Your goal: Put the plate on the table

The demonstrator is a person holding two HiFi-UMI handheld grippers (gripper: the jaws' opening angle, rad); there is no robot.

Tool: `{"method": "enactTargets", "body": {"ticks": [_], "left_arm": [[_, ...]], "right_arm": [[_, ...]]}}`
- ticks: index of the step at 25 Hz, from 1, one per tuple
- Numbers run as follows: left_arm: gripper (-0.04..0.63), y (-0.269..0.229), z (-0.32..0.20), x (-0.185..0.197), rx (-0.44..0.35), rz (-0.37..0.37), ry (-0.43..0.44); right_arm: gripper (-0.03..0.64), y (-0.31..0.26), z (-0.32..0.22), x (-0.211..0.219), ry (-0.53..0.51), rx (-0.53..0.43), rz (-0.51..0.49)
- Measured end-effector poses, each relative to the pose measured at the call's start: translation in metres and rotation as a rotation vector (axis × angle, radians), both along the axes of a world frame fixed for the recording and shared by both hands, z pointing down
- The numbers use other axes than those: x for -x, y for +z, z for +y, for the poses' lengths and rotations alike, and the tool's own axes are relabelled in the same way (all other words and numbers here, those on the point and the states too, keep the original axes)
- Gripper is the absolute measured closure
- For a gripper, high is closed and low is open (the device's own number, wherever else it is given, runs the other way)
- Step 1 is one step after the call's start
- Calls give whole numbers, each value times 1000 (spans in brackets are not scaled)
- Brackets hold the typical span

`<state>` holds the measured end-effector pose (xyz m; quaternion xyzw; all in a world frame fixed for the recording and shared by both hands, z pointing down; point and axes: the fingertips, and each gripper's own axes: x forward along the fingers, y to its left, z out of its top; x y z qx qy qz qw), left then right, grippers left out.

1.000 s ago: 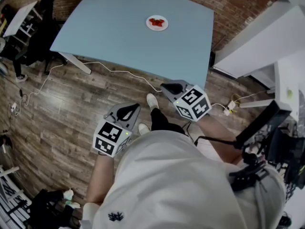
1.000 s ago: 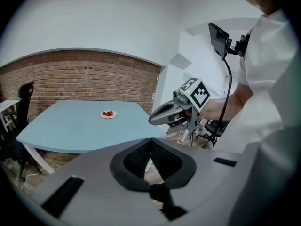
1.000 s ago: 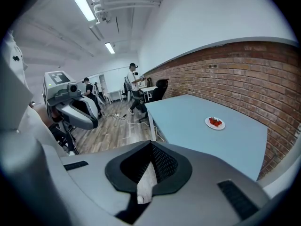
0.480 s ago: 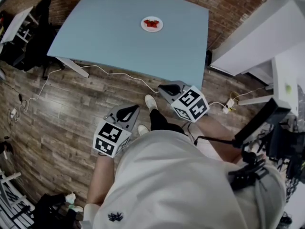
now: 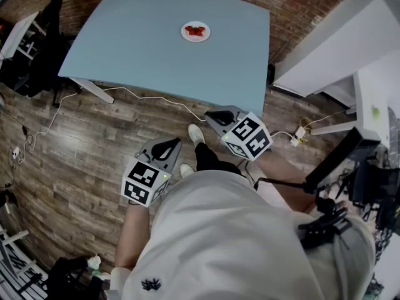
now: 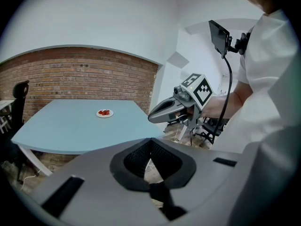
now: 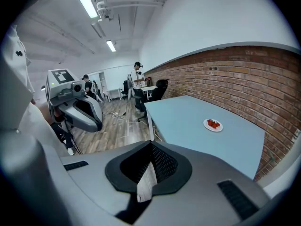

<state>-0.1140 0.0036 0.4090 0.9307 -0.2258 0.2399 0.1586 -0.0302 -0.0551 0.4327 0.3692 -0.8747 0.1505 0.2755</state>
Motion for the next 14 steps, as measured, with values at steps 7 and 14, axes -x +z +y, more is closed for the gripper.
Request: {"method": "enactTargets", "body": {"ticks": [7, 14], "left_arm": [[594, 0, -2, 3, 2, 6, -1], [594, 1, -2, 7, 4, 1, -9]], "right_arm": [[609, -1, -1, 5, -6, -5, 12], [609, 0, -1, 10, -22, -10, 17]]}}
